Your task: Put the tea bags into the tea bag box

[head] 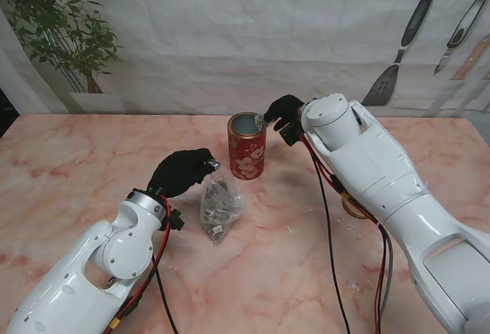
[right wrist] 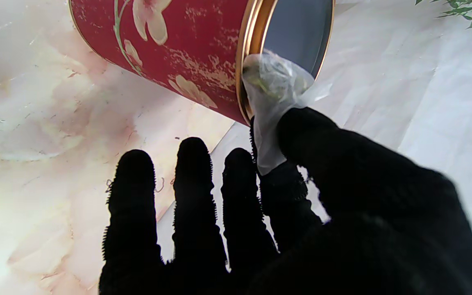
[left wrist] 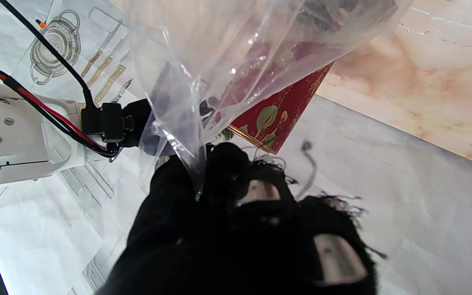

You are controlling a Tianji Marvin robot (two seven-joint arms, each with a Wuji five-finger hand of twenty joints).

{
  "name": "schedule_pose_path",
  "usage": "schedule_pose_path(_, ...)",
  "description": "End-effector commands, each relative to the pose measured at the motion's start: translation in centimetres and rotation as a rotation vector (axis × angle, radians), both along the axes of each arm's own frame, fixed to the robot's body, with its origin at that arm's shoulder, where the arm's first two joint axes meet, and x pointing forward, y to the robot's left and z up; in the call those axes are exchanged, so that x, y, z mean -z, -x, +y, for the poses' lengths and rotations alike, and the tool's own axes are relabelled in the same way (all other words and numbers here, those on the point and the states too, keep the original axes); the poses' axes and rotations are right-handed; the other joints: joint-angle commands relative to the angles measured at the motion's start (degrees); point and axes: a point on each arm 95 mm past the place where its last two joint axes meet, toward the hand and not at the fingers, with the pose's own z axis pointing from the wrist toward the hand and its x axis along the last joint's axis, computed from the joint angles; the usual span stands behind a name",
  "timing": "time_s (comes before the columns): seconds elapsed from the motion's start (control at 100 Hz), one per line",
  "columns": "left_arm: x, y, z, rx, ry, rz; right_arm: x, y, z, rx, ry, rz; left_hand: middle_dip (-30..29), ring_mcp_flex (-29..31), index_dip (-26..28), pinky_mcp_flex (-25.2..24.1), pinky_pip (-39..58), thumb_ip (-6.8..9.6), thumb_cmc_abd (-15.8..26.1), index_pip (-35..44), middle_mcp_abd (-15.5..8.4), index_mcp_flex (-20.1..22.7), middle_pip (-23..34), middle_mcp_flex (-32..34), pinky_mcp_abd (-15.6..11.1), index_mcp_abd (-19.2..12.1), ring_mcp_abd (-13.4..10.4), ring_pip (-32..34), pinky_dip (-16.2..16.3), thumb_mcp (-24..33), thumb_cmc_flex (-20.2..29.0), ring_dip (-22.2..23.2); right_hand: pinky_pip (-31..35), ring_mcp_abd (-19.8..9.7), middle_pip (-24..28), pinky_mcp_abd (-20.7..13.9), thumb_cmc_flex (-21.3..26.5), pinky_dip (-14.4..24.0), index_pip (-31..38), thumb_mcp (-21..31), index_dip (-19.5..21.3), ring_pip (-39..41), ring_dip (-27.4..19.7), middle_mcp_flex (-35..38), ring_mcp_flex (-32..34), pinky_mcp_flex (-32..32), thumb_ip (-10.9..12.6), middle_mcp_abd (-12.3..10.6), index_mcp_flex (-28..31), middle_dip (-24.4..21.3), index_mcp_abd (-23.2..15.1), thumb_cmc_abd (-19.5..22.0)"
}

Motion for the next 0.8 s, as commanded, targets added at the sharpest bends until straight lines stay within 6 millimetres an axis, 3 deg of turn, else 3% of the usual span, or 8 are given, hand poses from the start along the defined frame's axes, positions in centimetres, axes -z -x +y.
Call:
schedule_pose_path(0.0,-0.5,0.1,-0.4,0.015,0.005,-0.007,-0.3,-0.1,0.8,-0.017,-0.009,-0.008,1.61,2.0,2.19,-0.96,14.55,2.06,2.53,8.66,2.31,4.79,5.28,1.92,-12.02,11.57,4.83,3.96,-0.59,1.27,3.38,0.62,0.9,-0.26,0.77,-0.69,0.99,0.97,1.15,-0.33,-0.49,1.95,0.87,0.43,1.19,-0.1,-0.54,-0.73,1.68,0.54,-1.91,-1.26)
schedule_pose_path(0.4,-0.5,0.2,-0.5,0.023,0.005,-0.007,-0.7,-0.6,2.1,-0.024,0.002,-0.029,1.6,2.0,2.18,-0.96,14.55,2.05,2.55,8.61,2.26,4.82,5.24,1.95,-12.02,11.66,4.86,3.94,-0.59,1.27,3.41,0.62,0.81,-0.28,0.83,-0.55,0.88,1.07,1.34,-0.55,-1.09,2.06,0.94,0.59,1.38,0.0,-0.71,-0.78,1.72,0.39,-2.18,-1.35)
schedule_pose_path(0.79,-0.7,0.2,-0.5,0.023,0.004,-0.013,0.1,-0.6,2.6,-0.049,0.102,0.019,1.62,2.0,2.21,-0.96,14.55,2.05,2.53,8.6,2.3,4.84,5.25,1.89,-12.02,11.59,4.86,3.94,-0.59,1.28,3.44,0.63,1.08,-0.42,1.4,-0.41,-1.21,1.25,1.46,-2.34,-5.17,2.54,1.12,1.5,2.5,0.64,-1.9,-1.44,1.95,-0.93,-3.72,-2.4)
